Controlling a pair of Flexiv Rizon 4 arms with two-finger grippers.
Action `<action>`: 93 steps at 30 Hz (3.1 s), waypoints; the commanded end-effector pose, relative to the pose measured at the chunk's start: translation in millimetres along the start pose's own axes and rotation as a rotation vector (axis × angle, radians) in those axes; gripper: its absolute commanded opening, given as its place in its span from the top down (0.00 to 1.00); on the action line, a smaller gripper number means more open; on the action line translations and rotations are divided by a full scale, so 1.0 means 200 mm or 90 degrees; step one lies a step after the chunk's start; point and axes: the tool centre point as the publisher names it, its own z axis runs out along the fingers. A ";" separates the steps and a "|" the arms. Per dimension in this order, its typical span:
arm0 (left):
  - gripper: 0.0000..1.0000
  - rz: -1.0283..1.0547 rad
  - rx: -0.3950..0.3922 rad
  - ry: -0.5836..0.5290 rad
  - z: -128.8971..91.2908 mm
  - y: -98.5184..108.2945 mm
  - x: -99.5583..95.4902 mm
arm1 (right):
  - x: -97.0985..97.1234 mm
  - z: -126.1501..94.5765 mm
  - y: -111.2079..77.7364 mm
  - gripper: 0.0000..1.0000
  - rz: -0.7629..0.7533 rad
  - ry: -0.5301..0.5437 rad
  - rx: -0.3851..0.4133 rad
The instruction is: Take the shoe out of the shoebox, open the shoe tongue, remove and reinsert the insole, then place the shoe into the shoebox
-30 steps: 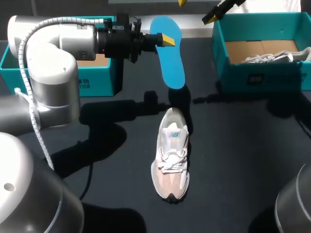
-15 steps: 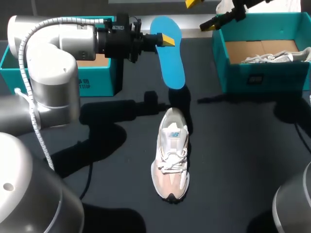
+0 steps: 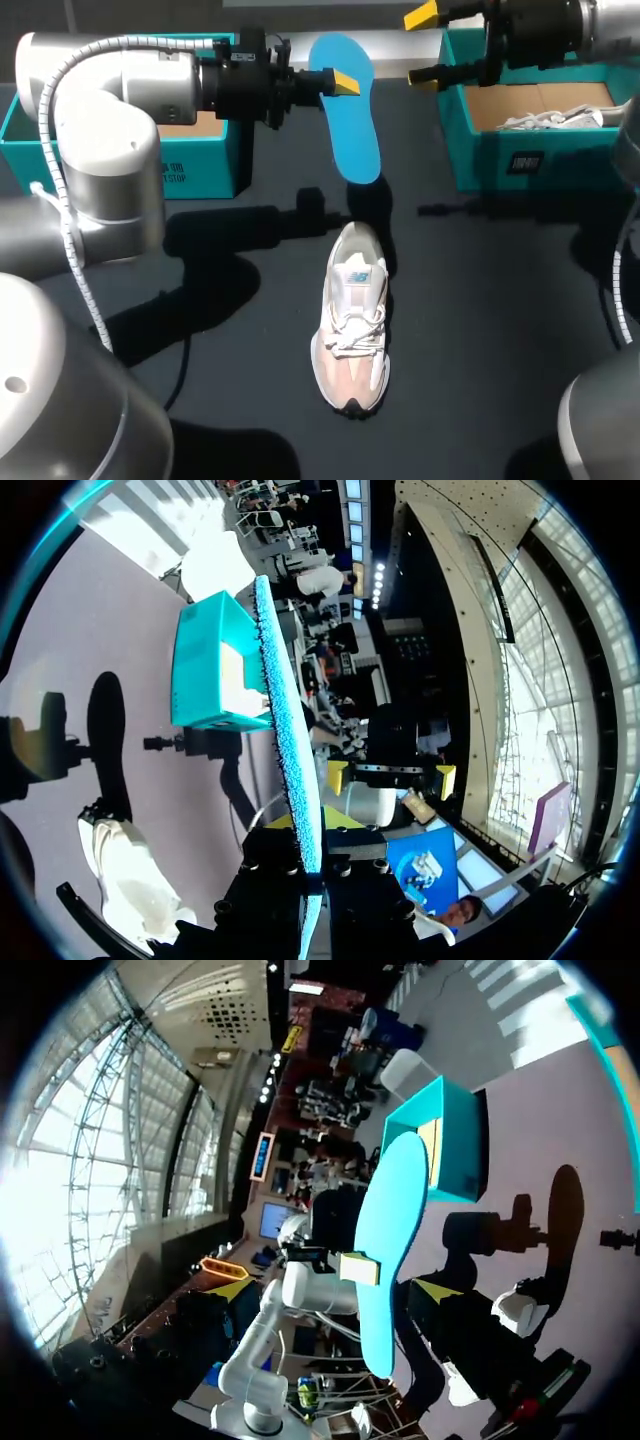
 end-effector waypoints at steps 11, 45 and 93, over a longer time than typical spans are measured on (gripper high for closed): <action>1.00 0.000 -0.001 -0.002 0.00 0.00 0.00 | -0.10 0.01 -0.02 0.00 0.017 0.138 -0.037; 1.00 0.358 -0.012 -0.004 0.00 0.06 0.05 | -0.14 -0.01 -0.02 0.00 0.034 0.125 -0.030; 1.00 1.108 -0.010 -0.071 0.01 0.08 -0.01 | -0.14 -0.01 -0.02 0.00 0.034 0.125 -0.030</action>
